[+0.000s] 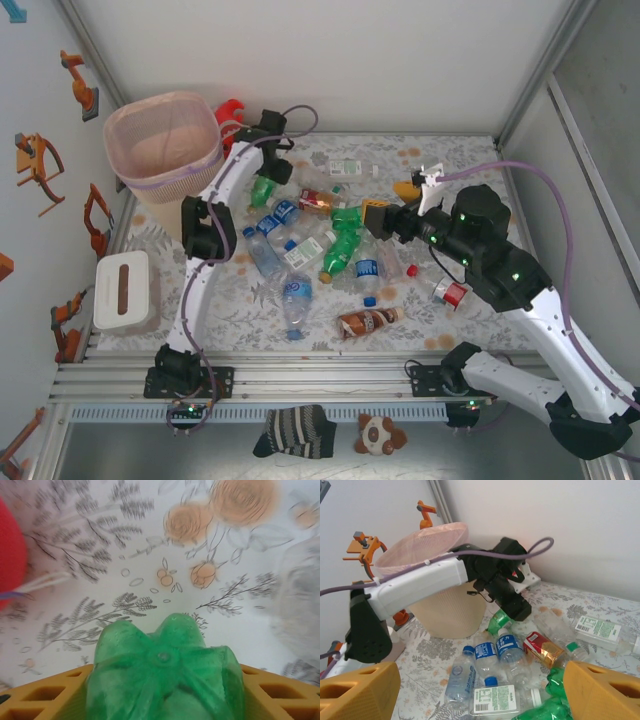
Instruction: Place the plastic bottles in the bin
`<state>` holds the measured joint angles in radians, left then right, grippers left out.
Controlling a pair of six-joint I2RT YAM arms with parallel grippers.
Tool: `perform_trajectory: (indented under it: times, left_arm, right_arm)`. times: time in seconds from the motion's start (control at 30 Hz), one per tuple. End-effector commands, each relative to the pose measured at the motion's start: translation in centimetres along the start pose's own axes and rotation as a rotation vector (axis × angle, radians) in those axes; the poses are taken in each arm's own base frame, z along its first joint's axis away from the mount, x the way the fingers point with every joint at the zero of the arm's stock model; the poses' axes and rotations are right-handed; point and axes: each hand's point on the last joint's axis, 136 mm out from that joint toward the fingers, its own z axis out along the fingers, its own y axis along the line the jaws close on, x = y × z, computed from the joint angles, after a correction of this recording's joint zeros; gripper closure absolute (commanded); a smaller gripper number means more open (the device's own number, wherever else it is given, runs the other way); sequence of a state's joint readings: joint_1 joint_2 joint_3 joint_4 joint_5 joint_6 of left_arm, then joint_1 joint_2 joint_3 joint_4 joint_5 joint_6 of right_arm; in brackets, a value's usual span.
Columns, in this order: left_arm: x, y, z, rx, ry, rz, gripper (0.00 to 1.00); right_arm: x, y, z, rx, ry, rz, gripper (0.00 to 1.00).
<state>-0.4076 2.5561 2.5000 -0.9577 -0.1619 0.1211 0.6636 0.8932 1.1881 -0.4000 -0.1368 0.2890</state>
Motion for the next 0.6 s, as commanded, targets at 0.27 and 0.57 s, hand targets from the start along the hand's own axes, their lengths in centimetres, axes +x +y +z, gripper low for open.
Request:
perform_trajectory:
  times: [0.27,0.57]
  left_arm:
    - [-6.9,0.1,-17.3,0.053,-0.358,-0.025,0.39]
    - [-8.0,0.6,-28.2,0.066,-0.556,-0.036,0.45]
  right_arm:
    - [-1.1,0.4,-0.5,-0.010,-0.039,-0.010,0.16]
    - [-1.5,0.7,-1.2,-0.019,-0.058,-0.004,0.16]
